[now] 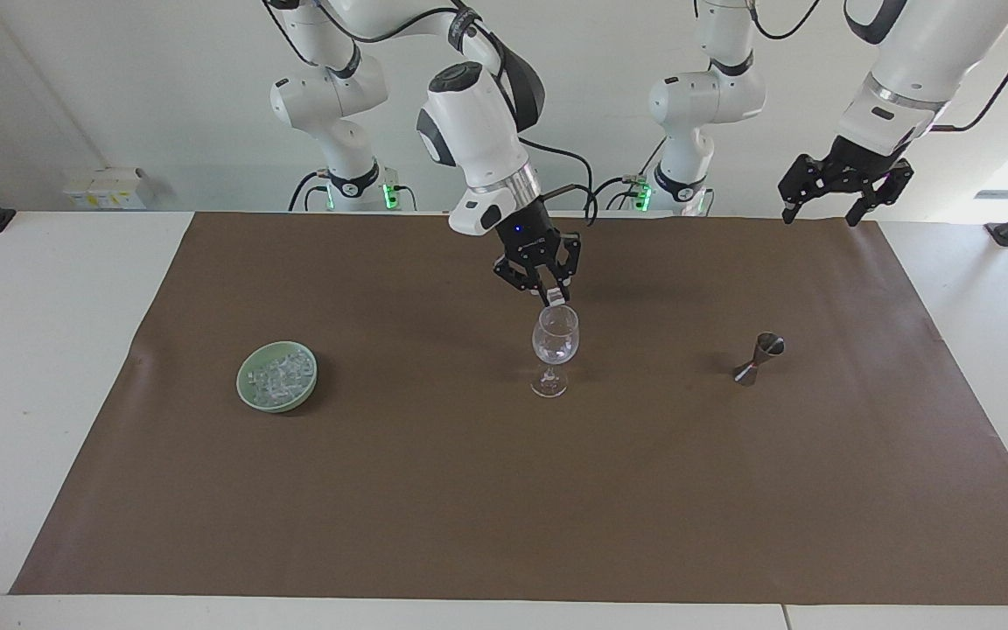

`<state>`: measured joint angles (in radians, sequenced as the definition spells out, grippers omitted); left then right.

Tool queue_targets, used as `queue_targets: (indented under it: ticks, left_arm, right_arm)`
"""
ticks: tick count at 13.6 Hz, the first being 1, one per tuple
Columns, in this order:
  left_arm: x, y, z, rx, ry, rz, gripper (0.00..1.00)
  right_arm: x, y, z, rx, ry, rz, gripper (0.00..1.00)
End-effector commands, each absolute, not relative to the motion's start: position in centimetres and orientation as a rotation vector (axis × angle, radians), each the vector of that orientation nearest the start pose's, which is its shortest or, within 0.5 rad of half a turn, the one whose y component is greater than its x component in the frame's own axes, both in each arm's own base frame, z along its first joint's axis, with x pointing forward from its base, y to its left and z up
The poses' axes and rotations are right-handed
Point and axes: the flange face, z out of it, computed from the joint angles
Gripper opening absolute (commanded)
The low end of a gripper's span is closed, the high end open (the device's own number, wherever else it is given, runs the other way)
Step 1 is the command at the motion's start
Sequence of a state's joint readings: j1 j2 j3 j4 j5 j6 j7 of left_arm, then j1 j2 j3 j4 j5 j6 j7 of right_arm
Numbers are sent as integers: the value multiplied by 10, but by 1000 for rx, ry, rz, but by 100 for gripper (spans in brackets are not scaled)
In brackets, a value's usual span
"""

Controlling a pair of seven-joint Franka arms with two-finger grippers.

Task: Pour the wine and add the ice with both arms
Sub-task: 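Carry the green cup with the right gripper over the glass, then tilt the green cup to pour ice into the glass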

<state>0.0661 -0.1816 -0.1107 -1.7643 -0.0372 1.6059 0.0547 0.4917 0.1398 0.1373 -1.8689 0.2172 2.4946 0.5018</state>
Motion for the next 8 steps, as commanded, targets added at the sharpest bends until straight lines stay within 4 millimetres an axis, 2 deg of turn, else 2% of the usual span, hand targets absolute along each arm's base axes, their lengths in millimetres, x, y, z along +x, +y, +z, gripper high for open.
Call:
queue_targets:
  ticks: [1,2,3,8]
  left_arm:
    - [492,-32,630,-3166,157,-48,100]
    - [491,-32,630,-3166,155,-47,100]
    - [491,-33,630,-3164,157,-47,100]
    - [492,-32,630,-3166,155,-47,100]
  right_arm:
    - [518,371,494,-2679,66,-399,34]
    - [518,371,494,-2679,66,-399,44]
    - [518,371,494,-2678,74,-397,46]
    - [519,371,497,-2674,80,-401,47]
